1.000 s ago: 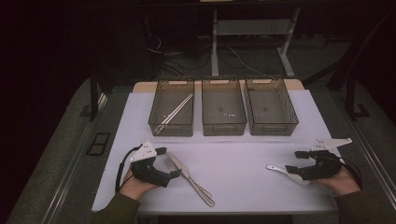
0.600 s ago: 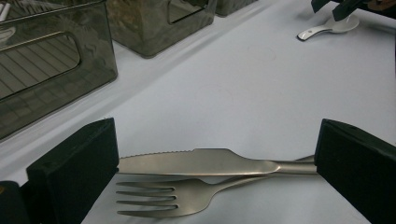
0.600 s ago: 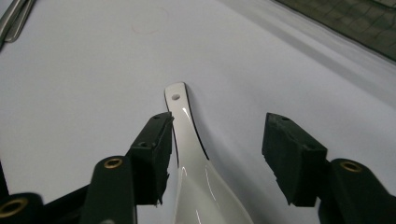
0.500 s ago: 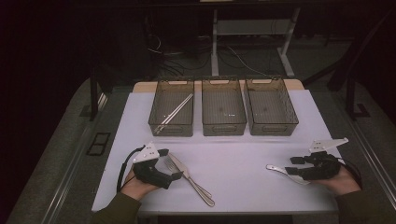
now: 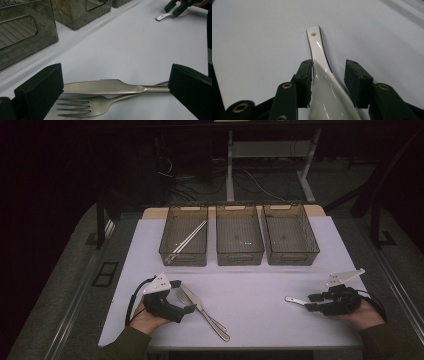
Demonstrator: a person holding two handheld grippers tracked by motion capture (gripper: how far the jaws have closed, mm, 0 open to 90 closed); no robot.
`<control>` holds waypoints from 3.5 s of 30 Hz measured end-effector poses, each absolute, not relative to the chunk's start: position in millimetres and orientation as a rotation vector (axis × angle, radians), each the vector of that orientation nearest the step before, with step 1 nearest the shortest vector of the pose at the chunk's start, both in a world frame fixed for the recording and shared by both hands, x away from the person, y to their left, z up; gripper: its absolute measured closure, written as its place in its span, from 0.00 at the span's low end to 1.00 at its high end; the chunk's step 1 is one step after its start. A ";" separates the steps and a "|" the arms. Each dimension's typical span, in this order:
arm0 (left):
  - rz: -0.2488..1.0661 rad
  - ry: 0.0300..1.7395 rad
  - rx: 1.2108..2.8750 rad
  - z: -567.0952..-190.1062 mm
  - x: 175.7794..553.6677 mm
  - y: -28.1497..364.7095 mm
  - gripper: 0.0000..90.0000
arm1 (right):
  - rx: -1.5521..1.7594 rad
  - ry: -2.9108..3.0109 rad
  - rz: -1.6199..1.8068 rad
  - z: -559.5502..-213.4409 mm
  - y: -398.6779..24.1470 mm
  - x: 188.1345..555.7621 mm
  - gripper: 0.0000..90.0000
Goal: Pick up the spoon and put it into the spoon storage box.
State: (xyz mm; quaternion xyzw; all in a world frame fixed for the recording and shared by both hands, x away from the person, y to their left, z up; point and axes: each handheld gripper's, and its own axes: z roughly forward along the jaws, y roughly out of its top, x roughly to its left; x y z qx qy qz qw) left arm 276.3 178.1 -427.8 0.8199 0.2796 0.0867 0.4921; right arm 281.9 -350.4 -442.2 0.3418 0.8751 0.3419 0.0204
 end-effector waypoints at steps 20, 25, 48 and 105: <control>0.207 0.673 1.990 -427.2 276.0 177.9 0.00 | 0.931 2.772 0.946 -439.3 -336.5 277.0 0.79; 0.206 0.674 1.987 -427.2 276.0 178.0 0.00 | 0.913 2.807 0.949 -438.3 -333.1 275.7 0.87; 0.206 0.676 1.983 -427.7 276.4 177.9 0.00 | 0.954 2.813 0.957 -428.9 -324.2 277.2 0.93; 0.203 0.652 1.982 -425.0 274.4 176.1 0.00 | 0.989 2.665 1.163 -383.4 -265.6 342.2 0.93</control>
